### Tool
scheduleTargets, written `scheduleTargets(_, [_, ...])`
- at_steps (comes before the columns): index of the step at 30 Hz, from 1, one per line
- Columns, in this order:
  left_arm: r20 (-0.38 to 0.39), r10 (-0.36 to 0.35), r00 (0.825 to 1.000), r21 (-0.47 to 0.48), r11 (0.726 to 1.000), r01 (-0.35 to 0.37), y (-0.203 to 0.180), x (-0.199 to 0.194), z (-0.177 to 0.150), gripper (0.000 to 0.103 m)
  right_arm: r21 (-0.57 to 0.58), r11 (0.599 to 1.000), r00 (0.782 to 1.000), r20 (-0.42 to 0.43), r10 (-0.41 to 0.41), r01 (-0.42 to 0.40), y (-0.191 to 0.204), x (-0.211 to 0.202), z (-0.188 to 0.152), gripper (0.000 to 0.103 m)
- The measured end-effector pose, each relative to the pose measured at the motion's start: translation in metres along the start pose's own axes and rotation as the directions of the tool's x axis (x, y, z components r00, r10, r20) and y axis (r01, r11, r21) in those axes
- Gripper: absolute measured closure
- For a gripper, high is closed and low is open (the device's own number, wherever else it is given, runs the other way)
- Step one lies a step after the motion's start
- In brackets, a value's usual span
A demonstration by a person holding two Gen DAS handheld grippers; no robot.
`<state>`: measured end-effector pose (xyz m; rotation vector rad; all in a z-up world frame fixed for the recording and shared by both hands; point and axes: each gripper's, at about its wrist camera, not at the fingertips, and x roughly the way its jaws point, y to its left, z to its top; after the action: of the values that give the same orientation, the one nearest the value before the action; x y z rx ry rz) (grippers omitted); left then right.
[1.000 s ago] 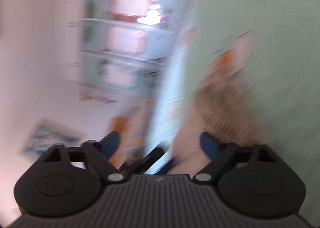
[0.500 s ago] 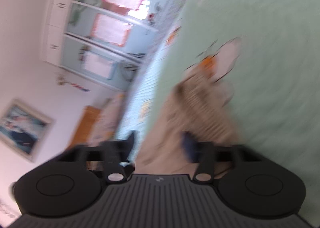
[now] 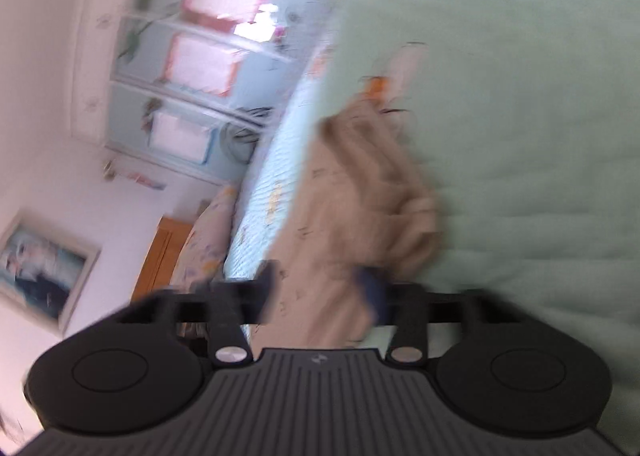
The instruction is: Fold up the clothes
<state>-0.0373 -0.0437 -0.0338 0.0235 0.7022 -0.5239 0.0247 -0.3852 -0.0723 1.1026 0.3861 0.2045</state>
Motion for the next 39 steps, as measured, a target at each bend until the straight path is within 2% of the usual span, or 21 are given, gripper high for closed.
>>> scheduleTargets(3, [0.148,-0.058,0.987,0.016,0.998,0.056,-0.006,-0.034,0.008,0.019,0.027,0.999,0.999,0.026,-0.034,0.033,0.0,-0.009,0.002,0.037])
scheduleTargets(5, [0.23,-0.115,0.966,0.076,0.992,0.1,-0.016,-0.047,0.018,0.014,-0.001,0.999,0.999,0.018,0.041,-0.041,0.016,-0.004,0.003,0.035])
scheduleTargets(7, [0.211,-0.173,0.962,0.127,0.981,0.149,-0.027,-0.033,0.032,0.011,-0.009,0.996,0.996,0.009,0.093,-0.093,0.028,0.01,0.008,0.035])
scheduleTargets(9, [0.12,-0.153,0.981,0.123,0.983,0.138,-0.029,0.001,0.038,0.011,0.008,0.993,0.993,0.003,0.121,-0.121,0.036,0.033,0.018,0.033])
scheduleTargets(11, [0.004,-0.083,0.997,0.106,0.991,0.082,-0.026,0.033,0.036,0.018,0.013,0.999,0.999,-0.031,0.045,-0.045,0.023,0.052,0.024,0.028])
scheduleTargets(12, [-0.002,-0.063,0.998,0.113,0.992,0.063,-0.025,0.032,0.031,0.018,0.015,1.0,0.999,-0.048,0.006,-0.005,0.016,0.061,0.027,0.031])
scheduleTargets(13, [-0.007,-0.044,0.999,0.12,0.992,0.044,-0.025,0.031,0.026,0.016,0.015,0.997,0.995,-0.079,-0.068,0.069,0.005,0.063,0.026,0.045])
scheduleTargets(14, [-0.012,-0.022,1.0,0.133,0.991,0.023,-0.025,0.028,0.021,0.011,0.013,0.989,0.984,-0.11,-0.142,0.144,-0.006,0.064,0.024,0.078])
scheduleTargets(15, [-0.004,0.003,1.0,0.155,0.988,-0.002,-0.028,0.022,0.017,0.003,-0.007,0.987,0.981,-0.106,-0.161,0.161,-0.01,0.055,0.022,0.08])
scheduleTargets(16, [0.021,0.024,0.999,0.177,0.984,-0.027,-0.03,0.016,0.014,0.004,-0.003,0.99,0.986,-0.083,-0.143,0.144,-0.013,0.042,0.018,0.079])
scheduleTargets(19, [0.097,0.028,0.995,0.207,0.977,-0.048,-0.032,0.005,0.024,0.005,-0.028,0.989,0.989,0.012,-0.144,0.145,-0.001,0.01,0.011,0.059])
scheduleTargets(20, [0.124,0.002,0.992,0.205,0.978,-0.028,-0.034,0.004,0.036,0.005,-0.084,0.985,0.989,0.043,-0.144,0.148,0.012,0.005,0.01,0.037])
scheduleTargets(21, [0.15,-0.027,0.988,0.211,0.977,-0.005,-0.039,0.003,0.052,0.004,-0.142,0.981,0.99,0.052,-0.128,0.134,0.029,0.012,0.013,0.025])
scheduleTargets(25, [0.118,0.012,0.993,0.269,0.962,-0.044,-0.054,0.049,0.109,0.001,-0.302,0.951,0.998,0.038,-0.059,0.068,0.076,0.065,0.036,0.02])
scheduleTargets(28, [-0.09,0.06,0.994,0.206,0.978,-0.04,-0.034,0.121,0.117,0.002,-0.179,0.976,0.989,-0.048,-0.138,0.127,0.034,0.114,0.067,0.019])
scheduleTargets(29, [-0.098,0.029,0.995,0.168,0.986,-0.012,-0.021,0.131,0.117,0.0,-0.111,0.973,0.976,-0.063,-0.209,0.201,0.009,0.121,0.074,0.031])
scheduleTargets(30, [-0.102,0.007,0.995,0.137,0.991,0.007,-0.011,0.137,0.118,0.0,-0.048,0.971,0.969,-0.073,-0.236,0.233,-0.014,0.124,0.081,0.069])
scheduleTargets(32, [-0.091,-0.002,0.996,0.11,0.994,0.012,-0.001,0.137,0.125,0.001,0.043,0.964,0.964,-0.033,-0.263,0.264,-0.042,0.11,0.1,0.098])
scheduleTargets(34, [-0.04,0.038,0.998,0.11,0.993,-0.033,0.003,0.131,0.13,0.004,0.032,0.956,0.952,0.088,-0.293,0.291,-0.046,0.083,0.107,0.073])
scheduleTargets(35, [-0.011,0.049,0.999,0.097,0.994,-0.048,0.004,0.126,0.131,0.006,0.022,0.957,0.948,0.134,-0.288,0.288,-0.043,0.071,0.108,0.053])
scheduleTargets(39, [0.053,-0.032,0.998,-0.01,0.999,0.032,0.01,0.104,0.122,0.001,-0.009,1.0,0.995,0.101,-0.021,0.022,-0.016,0.057,0.08,0.032])
